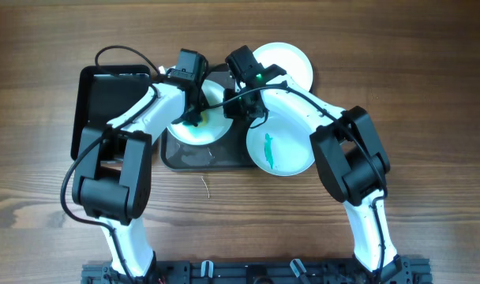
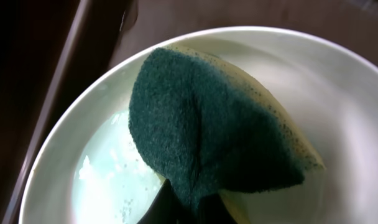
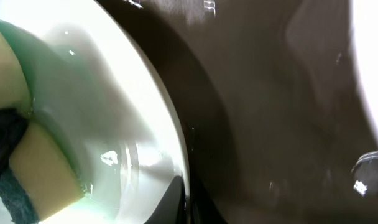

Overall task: Clean dirty plates on tray and stack at the side
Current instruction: 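Scrub the held plate with the sponge in the left gripper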

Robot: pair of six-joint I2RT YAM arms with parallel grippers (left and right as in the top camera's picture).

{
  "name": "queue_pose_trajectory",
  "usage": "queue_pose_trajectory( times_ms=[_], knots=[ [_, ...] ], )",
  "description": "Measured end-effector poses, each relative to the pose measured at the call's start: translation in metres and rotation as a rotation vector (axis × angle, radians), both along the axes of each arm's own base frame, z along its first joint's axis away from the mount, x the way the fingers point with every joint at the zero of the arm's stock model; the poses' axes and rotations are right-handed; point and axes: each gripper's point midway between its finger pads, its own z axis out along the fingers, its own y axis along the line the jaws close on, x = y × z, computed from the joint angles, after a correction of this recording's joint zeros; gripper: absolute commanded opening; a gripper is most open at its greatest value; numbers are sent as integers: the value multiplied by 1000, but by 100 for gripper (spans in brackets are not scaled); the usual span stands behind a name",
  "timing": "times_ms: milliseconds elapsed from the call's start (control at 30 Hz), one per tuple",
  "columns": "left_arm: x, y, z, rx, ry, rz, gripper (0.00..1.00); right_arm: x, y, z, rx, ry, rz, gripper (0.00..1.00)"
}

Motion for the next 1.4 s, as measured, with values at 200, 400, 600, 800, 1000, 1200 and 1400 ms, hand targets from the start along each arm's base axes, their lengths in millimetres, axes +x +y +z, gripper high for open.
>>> queue_pose_trajectory(
  times_ms=[200, 400, 600, 800, 1000, 1200, 1400],
  knots=[
    [-14, -14, -2, -86, 74, -94, 4, -8, -5, -1, 7, 55, 0, 4],
    [-25, -62, 2, -305, 99, -397, 4, -8, -8, -1, 12, 66, -8, 4],
    [-22, -60, 0, -265, 89, -367, 4, -7, -8, 0, 12, 63, -8, 4],
    [-19, -11, 5, 2, 109, -128, 4, -6, -8, 0, 13, 60, -8, 4],
    [-29, 9, 5, 86, 142, -34, 4, -6, -8, 0, 13, 59, -8, 5],
    [-33, -36, 3, -170, 185, -246, 4, -6, -8, 0, 13, 59, -10, 4],
    [-29, -88, 14, -406, 126, -465, 4, -6, -8, 0, 13, 59, -10, 4]
  ],
)
